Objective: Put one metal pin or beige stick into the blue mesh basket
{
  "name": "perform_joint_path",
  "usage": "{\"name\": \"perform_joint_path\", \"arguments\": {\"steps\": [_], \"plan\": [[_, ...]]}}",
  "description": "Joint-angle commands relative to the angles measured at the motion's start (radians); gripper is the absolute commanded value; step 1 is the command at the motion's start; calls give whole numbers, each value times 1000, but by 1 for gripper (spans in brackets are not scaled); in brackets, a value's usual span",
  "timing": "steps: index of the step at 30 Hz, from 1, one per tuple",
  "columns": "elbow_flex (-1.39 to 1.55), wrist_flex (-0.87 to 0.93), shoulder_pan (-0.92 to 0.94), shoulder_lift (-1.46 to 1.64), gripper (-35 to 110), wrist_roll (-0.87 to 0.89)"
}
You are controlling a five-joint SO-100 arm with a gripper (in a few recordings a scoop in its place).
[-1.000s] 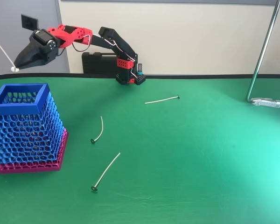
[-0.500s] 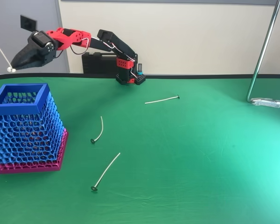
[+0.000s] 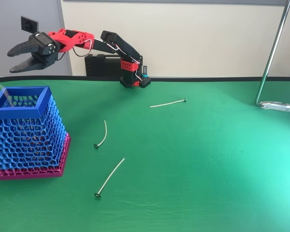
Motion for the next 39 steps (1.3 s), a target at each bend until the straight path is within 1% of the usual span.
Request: {"name": "perform_joint_path", "arguments": {"steps": [1, 2, 7, 19, 24, 32, 39], "plan": [[20, -21, -12, 64, 15, 6], [38, -15, -15, 87, 10, 6], [138, 55, -48, 218, 1, 35], [425, 293, -153, 580, 0, 138], [561, 314, -219, 716, 0, 149], [888, 307, -331, 989, 0, 186], [1106, 310, -433, 1190, 0, 207]]}}
